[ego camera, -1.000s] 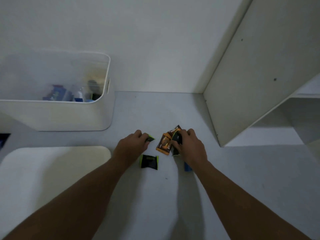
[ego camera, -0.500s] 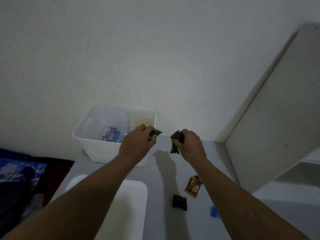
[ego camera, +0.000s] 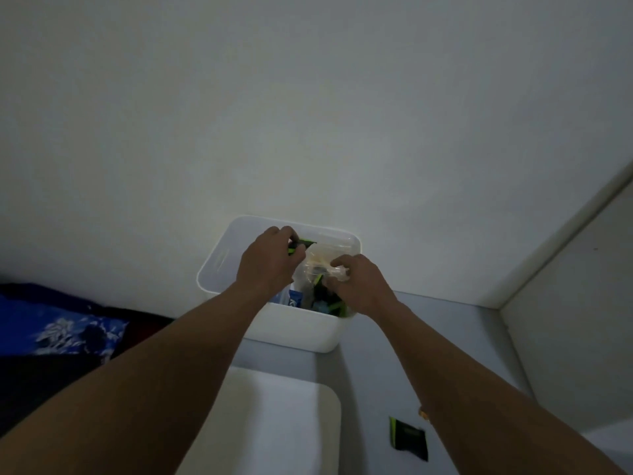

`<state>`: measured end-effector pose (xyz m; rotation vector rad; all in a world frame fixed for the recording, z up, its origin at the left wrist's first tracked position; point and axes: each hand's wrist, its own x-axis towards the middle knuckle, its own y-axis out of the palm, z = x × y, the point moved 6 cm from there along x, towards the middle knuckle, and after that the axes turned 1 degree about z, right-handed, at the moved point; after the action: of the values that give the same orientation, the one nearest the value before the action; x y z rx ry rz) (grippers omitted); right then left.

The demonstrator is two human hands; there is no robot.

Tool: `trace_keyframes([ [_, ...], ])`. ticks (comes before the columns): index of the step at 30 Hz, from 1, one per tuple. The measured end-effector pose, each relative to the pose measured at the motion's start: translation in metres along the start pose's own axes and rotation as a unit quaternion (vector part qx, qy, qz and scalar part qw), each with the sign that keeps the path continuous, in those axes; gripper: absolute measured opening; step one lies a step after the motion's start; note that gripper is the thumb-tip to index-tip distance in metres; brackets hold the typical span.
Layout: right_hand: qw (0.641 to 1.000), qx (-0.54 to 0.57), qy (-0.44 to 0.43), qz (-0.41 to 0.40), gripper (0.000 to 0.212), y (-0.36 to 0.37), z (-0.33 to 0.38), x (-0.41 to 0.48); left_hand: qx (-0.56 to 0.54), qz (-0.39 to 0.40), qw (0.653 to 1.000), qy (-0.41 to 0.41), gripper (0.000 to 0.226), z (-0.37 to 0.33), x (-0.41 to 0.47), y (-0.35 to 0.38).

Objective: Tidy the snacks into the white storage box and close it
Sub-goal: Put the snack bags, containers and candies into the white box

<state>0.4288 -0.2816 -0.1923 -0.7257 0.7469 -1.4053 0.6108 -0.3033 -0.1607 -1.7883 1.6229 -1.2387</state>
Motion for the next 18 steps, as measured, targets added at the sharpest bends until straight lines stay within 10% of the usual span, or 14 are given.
trace_keyframes([
  [18,0.992,-0.072,0.033,0.094,0.032,-0.007,-0.027,-0.014,0.109,0.119,0.986,0.053,0.049,-0.037,-0.009,0.059],
])
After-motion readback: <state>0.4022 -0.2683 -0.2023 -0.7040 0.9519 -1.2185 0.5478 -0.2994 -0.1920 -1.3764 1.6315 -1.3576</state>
